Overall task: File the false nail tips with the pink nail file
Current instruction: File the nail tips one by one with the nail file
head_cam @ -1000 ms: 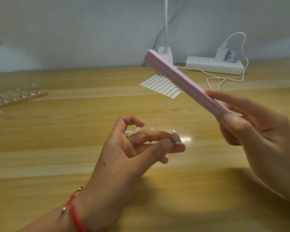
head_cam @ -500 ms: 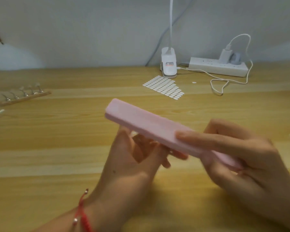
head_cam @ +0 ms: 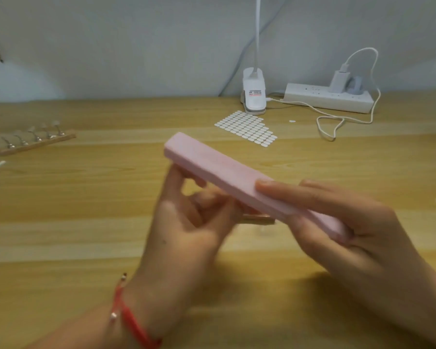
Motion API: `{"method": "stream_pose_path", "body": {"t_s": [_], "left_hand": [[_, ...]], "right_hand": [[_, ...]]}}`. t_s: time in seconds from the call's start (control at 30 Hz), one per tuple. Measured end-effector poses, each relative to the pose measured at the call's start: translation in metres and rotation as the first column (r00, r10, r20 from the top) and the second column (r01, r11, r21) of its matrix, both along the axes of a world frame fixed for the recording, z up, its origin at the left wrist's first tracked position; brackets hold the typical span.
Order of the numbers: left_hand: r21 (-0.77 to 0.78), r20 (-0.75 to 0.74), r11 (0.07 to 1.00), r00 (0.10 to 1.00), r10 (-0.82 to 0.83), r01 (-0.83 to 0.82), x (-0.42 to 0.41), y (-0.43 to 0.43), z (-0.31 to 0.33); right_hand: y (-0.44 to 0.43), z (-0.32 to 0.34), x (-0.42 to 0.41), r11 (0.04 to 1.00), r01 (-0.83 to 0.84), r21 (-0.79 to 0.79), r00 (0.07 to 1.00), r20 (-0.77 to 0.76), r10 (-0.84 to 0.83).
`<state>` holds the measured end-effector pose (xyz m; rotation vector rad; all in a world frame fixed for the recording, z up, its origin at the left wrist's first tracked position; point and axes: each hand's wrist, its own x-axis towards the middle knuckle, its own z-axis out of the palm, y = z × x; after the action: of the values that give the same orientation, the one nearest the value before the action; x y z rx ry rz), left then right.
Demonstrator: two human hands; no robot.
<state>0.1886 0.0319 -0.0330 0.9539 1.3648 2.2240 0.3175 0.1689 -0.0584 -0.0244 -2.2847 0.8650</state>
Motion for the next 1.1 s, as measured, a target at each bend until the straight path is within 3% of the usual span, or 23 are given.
{"method": "stream_pose_path", "body": {"t_s": [0.03, 0.07, 0.13, 0.23, 0.3, 0.4, 0.5, 0.57, 0.67, 0.77, 0.87, 1.0, 1.1], "left_hand": [[-0.016, -0.014, 0.999, 0.999, -0.044, 0.044, 0.000, 0.000, -0.001], [-0.024, -0.061, 0.998, 0.996, -0.063, 0.062, -0.002, -0.002, -0.007], [-0.032, -0.094, 0.999, 0.996, -0.003, 0.000, -0.006, -0.002, -0.001], [-0.053, -0.082, 0.999, 0.997, 0.007, -0.011, -0.006, -0.001, -0.002], [-0.069, -0.076, 0.998, 0.997, -0.014, 0.008, -0.007, 0.000, -0.001], [-0.025, -0.067, 0.995, 0.994, 0.090, -0.091, -0.017, -0.005, 0.001], [-0.048, -0.111, 0.999, 0.994, -0.002, -0.004, -0.008, -0.001, 0.000], [-0.053, -0.098, 0.998, 0.995, -0.023, 0.018, -0.011, 0.000, -0.002], [-0.048, -0.090, 0.996, 0.993, 0.069, -0.074, -0.014, -0.003, 0.001], [-0.079, -0.120, 0.997, 0.992, -0.031, 0.022, -0.006, -0.001, 0.000], [-0.059, -0.118, 0.996, 0.991, 0.064, -0.072, -0.015, -0.003, 0.001], [-0.118, -0.152, 0.993, 0.988, -0.008, -0.010, -0.005, -0.001, 0.000], [-0.076, -0.109, 0.991, 0.989, 0.101, -0.109, -0.016, -0.004, 0.005]], "right_hand": [[-0.013, 0.014, -0.010, 0.998, -0.069, 0.013, 0.995, 0.069, 0.068], [-0.009, 0.029, -0.009, 0.989, -0.119, -0.086, 0.990, 0.065, 0.124], [-0.005, 0.026, -0.008, 0.992, -0.045, -0.119, 0.998, 0.047, 0.051], [-0.005, 0.026, -0.008, 0.977, -0.127, -0.170, 0.991, 0.023, 0.133], [-0.009, 0.028, -0.012, 0.980, -0.164, -0.112, 0.982, 0.076, 0.173], [-0.006, 0.025, -0.011, 0.973, -0.201, -0.109, 0.974, 0.080, 0.210], [-0.009, 0.025, -0.017, 0.937, -0.282, -0.205, 0.954, 0.049, 0.297], [-0.007, 0.024, -0.017, 0.922, -0.302, -0.245, 0.949, 0.013, 0.314], [-0.003, 0.013, -0.018, 0.901, -0.319, -0.295, 0.943, -0.003, 0.333], [-0.008, 0.019, -0.020, 0.902, -0.316, -0.293, 0.945, -0.007, 0.328], [-0.006, 0.016, -0.018, 0.890, -0.311, -0.333, 0.945, -0.009, 0.327], [-0.007, 0.014, -0.021, 0.893, -0.312, -0.326, 0.944, 0.001, 0.330], [-0.004, 0.017, -0.015, 0.899, -0.291, -0.328, 0.950, 0.013, 0.313]]}}
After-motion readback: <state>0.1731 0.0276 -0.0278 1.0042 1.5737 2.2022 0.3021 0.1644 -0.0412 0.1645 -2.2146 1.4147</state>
